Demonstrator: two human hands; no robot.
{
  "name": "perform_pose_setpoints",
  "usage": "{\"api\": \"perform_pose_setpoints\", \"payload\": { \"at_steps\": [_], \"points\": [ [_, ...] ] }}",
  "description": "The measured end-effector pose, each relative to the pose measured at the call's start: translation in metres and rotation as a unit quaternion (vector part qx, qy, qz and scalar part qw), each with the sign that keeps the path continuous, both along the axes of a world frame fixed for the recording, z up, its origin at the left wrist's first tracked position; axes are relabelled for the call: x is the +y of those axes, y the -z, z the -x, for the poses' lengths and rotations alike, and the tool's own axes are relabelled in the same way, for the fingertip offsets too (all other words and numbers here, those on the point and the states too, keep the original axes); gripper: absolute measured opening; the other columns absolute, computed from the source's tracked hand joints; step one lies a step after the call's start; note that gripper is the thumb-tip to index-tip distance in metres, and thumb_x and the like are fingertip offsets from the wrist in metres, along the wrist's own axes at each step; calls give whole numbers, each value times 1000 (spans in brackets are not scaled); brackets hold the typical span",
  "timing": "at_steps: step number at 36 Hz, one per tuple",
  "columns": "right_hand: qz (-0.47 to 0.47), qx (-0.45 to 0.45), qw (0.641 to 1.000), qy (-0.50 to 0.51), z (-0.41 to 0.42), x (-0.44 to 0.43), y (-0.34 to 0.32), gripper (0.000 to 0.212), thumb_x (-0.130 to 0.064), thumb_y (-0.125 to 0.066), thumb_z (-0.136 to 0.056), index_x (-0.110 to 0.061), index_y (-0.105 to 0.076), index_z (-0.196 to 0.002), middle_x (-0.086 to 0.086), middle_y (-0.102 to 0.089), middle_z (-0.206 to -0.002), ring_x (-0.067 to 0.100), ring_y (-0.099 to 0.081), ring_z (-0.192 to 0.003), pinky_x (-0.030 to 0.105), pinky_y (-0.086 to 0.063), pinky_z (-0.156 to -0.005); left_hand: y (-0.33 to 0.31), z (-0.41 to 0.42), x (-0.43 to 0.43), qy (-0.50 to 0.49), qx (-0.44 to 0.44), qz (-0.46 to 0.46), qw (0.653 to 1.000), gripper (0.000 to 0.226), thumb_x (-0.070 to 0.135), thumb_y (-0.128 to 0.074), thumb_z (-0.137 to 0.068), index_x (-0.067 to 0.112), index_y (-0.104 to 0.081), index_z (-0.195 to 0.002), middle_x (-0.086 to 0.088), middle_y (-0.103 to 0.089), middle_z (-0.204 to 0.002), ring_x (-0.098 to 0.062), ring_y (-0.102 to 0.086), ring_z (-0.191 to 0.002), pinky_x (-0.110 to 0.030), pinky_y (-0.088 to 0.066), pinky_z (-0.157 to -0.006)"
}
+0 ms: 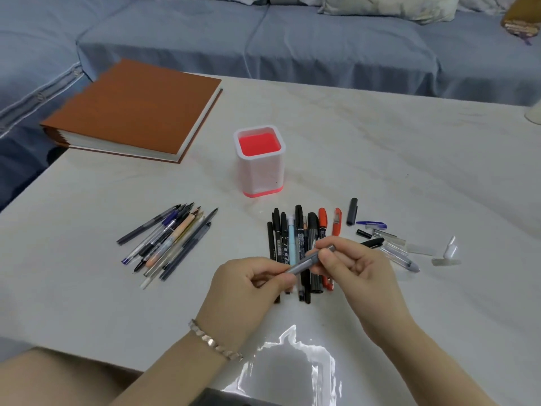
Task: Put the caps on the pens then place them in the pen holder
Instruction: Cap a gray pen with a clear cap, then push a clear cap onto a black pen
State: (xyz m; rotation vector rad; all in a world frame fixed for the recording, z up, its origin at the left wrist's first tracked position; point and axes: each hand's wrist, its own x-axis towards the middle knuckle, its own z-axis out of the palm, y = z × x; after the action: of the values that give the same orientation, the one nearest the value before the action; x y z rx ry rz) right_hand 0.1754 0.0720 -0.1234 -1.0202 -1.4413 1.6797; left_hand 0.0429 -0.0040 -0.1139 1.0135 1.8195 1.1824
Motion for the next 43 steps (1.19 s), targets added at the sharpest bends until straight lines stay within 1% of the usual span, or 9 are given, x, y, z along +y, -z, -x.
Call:
{"api": "perform_pose_setpoints", "payload": {
  "at_steps": [4, 13, 18, 22, 27, 30, 36, 40, 43],
  "points": [
    [13, 6, 1000, 13, 13, -3, 5, 19, 1, -55, -85, -13, -67, -81, -1, -73, -66, 7, -65, -62, 14, -54, -68, 9, 10, -5, -16, 101, -31, 994, 19, 16, -75, -68, 33, -71, -74, 12, -70, -62, -2, -60, -60, -7, -42, -54],
    [46, 41, 998, -9, 39, -11, 4, 38, 3, -54, -85, -28, -54, -107, 3, -74, -76, 12, -70, -77, 21, -56, -71, 8, 24, -7, -5, 54, -36, 998, 6, 20, -67, -77, 24, -70, -74, 11, -64, -52, 2, -55, -47, -5, -38, -51],
    [11, -52, 997, 56, 38, 3, 13, 33, -3, -52, -88, -31, -49, -106, 5, -70, -73, 6, -62, -55, 15, -51, -53, 35, 68, -13, -14, 328, -4, 945, 31, 30, -46, -86, 9, -68, -89, 0, -67, -85, -9, -62, -79, -20, -44, -73],
    [-109, -195, 974, 47, 37, 26, 20, 18, -11, -53, -88, -29, -56, -83, 5, -68, -82, -1, -53, -53, 5, -40, -50, 57, 100, -18, -63, 433, 64, 897, 17, 0, -57, -76, 1, -66, -91, -16, -67, -93, -37, -64, -80, -43, -54, -70],
    [-237, -333, 912, -38, 54, 37, 24, 28, -14, -62, -80, -21, -59, -106, -8, -54, -94, 6, -53, -92, 16, -36, -97, 69, 106, -18, -59, 457, 120, 879, 18, -7, -69, -66, -1, -66, -83, -19, -65, -77, -38, -61, -68, -40, -52, -54],
    [-280, -393, 870, -104, 65, 33, 29, 32, -14, -55, -87, -13, -55, -119, 4, -37, -129, 16, -41, -122, -5, -11, -91, 76, 107, -16, -41, 482, 124, 867, 18, -8, -73, -61, -1, -66, -76, -18, -63, -73, -36, -58, -62, -39, -52, -52],
    [-331, -465, 810, -135, 68, 31, 44, 31, -21, -50, -91, -9, -54, -120, 10, -29, -139, 26, -26, -129, 24, -16, -104, 81, 106, -7, -2, 498, 163, 852, 18, -8, -75, -55, 2, -62, -64, -14, -57, -60, -33, -55, -51, -34, -48, -40],
    [-351, -426, 826, -119, 48, 30, 45, 29, -20, -52, -90, -12, -59, -117, 8, -38, -135, 23, -29, -127, 17, -13, -102, 73, 93, -2, 18, 479, 165, 862, 15, -2, -75, -55, 1, -62, -62, -15, -56, -56, -33, -56, -49, -33, -46, -41],
    [-345, -410, 839, -93, 23, 32, 45, 23, -15, -57, -87, -12, -65, -108, 7, -48, -125, 21, -36, -121, 10, -13, -96, 63, 76, 4, -18, 395, 125, 910, 10, 6, -58, -79, 0, -63, -87, -16, -58, -82, -35, -58, -72, -39, -48, -59]
  ]
}}
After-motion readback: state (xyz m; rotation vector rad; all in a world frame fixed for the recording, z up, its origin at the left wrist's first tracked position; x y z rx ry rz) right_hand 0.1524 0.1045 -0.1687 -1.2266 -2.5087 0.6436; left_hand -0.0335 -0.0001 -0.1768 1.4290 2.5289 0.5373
